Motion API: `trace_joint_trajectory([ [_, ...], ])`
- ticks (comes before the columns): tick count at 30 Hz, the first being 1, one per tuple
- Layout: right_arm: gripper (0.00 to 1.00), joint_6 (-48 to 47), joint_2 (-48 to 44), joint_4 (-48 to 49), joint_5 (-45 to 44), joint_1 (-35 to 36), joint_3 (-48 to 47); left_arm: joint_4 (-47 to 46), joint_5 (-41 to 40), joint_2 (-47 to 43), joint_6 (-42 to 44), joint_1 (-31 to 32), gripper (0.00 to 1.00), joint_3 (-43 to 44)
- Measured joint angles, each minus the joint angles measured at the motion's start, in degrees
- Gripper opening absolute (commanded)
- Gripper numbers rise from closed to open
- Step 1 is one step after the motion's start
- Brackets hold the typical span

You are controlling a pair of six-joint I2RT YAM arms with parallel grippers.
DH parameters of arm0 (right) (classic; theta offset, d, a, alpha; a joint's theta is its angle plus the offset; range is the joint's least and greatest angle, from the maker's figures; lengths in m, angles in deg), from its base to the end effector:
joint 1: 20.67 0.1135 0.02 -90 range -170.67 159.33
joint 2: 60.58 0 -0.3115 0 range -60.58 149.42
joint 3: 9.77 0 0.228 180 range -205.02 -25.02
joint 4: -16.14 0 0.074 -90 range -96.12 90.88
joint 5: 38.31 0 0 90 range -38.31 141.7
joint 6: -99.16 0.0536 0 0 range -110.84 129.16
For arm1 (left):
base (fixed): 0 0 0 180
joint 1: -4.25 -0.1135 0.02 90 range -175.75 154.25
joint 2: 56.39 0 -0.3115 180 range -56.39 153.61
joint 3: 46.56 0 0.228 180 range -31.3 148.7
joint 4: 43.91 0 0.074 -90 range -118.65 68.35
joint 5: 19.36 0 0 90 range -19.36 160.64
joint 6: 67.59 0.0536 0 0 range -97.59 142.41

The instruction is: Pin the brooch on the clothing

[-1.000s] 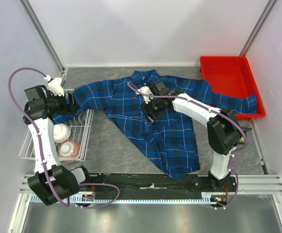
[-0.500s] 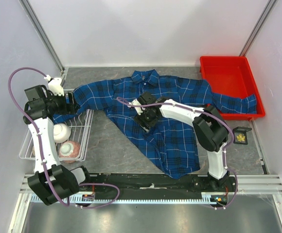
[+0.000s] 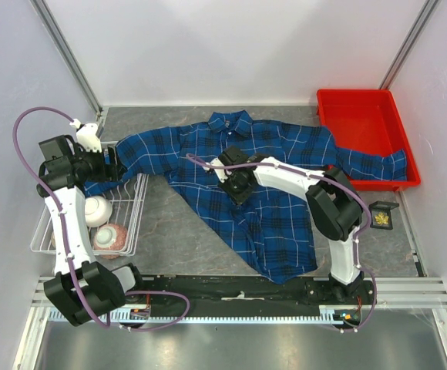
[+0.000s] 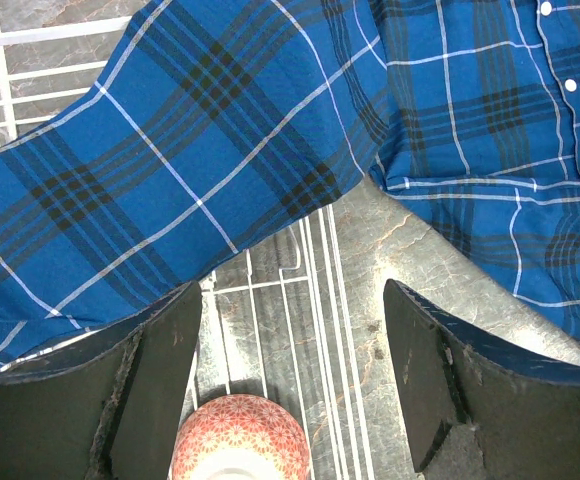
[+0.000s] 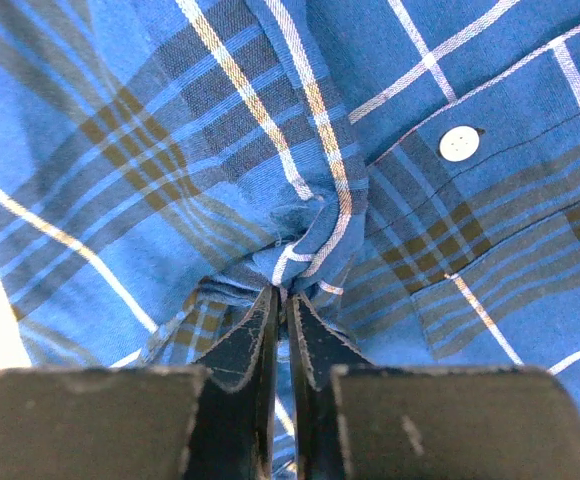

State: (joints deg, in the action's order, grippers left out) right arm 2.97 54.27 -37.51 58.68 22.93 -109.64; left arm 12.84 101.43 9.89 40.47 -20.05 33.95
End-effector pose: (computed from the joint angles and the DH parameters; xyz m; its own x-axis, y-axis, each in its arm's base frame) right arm 0.2978 0.2926 0.2188 -0.5932 -0.7127 -0.3745 -0.7851 0.6149 0.0734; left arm 0.1974 0.0590 0.3736 -0.5886 0.0264 -0.8080 0.1818 0.9782 -0.1004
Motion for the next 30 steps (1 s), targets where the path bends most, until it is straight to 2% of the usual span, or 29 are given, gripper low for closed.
trace_joint_trajectory([
  [6,0.08,-1.0,-3.6,-2.3,5.1,0.0,-1.9,0.0,0.0,0.0,0.0,0.0,0.79,0.0],
  [13,0.1,-0.9,-8.2,-3.0,19.8,1.0,-4.9,0.0,0.4,0.0,0.0,0.0,0.79,0.0],
  [19,0.14,1.2,-5.8,-2.6,30.5,8.6,-8.2,-0.1,1.2,-0.1,0.0,0.0,0.79,-0.2],
  [22,0.33,3.0,-2.1,-1.2,35.0,13.7,-11.1,-0.1,1.3,-0.5,0.0,0.0,0.79,-1.1],
  [23,0.51,3.5,-1.2,-0.8,36.0,14.8,-11.6,-0.1,1.4,-0.7,0.0,0.0,0.79,-1.4],
  [25,0.68,3.8,0.2,-0.7,38.3,16.7,-12.6,0.0,1.8,-1.1,0.0,0.0,0.8,-2.1],
  [26,0.8,3.6,0.4,-0.7,39.0,17.2,-12.7,0.0,2.3,-1.2,0.0,0.0,0.8,-2.3],
  [29,0.91,2.1,-0.1,-1.0,39.1,17.1,-12.8,0.0,2.8,-1.4,0.2,0.0,0.82,-2.7],
  [30,0.92,1.3,-0.9,-1.1,38.5,16.5,-12.4,0.1,2.8,-1.7,0.5,0.0,0.82,-2.9],
])
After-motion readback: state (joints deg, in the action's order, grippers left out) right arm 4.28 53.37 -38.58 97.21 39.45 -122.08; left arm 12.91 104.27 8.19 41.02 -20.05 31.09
